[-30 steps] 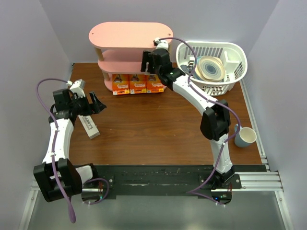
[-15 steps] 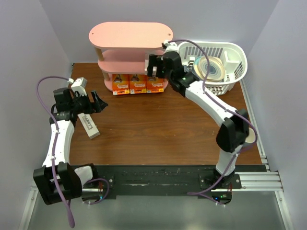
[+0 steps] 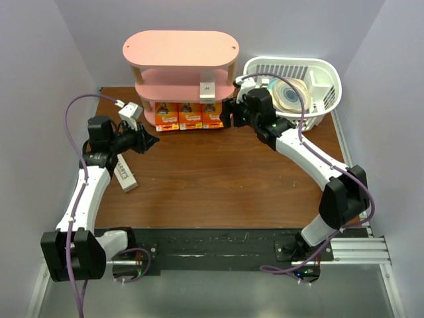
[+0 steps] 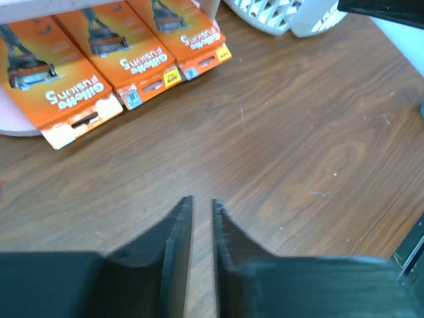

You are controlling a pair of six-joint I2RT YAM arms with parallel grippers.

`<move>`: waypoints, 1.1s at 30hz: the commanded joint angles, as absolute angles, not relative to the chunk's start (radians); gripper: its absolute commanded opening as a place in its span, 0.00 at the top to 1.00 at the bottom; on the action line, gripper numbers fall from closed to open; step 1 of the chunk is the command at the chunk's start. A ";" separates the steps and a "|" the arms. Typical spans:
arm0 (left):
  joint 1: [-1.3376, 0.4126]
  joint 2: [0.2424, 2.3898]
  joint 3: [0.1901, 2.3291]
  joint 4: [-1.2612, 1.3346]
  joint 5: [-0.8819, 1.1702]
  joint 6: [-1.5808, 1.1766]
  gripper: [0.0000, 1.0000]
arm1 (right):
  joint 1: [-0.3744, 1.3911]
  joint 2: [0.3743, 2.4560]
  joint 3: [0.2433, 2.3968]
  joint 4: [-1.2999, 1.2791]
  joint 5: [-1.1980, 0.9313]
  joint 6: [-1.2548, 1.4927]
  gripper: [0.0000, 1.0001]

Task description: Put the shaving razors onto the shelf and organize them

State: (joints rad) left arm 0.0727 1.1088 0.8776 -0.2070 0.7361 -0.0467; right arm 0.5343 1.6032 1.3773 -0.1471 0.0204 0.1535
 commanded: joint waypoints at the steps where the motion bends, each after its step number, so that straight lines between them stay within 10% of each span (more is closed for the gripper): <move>1: 0.060 1.152 0.986 -0.363 0.677 0.130 0.92 | 0.534 1.546 1.312 -0.005 -0.161 0.005 0.33; 5: 0.106 1.161 1.051 -0.618 0.357 0.193 0.84 | 0.535 1.546 1.287 -0.023 -0.307 -0.006 0.44; 7: 0.187 1.169 1.045 -0.740 0.287 0.242 0.45 | 0.537 1.542 1.255 -0.029 -0.336 0.040 0.40; 11: 0.313 1.244 1.025 -0.873 0.195 0.324 0.20 | 0.540 1.529 1.190 -0.005 -0.373 0.090 0.31; 26: 0.333 1.695 1.123 -0.727 0.216 0.045 0.00 | 0.552 1.496 1.111 0.018 -0.382 0.103 0.23; 33: 0.331 1.818 1.206 -0.736 0.183 0.038 0.21 | 0.551 1.503 1.100 0.003 -0.391 0.097 0.22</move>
State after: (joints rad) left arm 0.3252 1.7885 1.1553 -0.7486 0.1963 0.0551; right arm 0.5488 1.5284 1.0969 -0.0204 -0.3840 0.1005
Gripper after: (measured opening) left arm 0.832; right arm 0.779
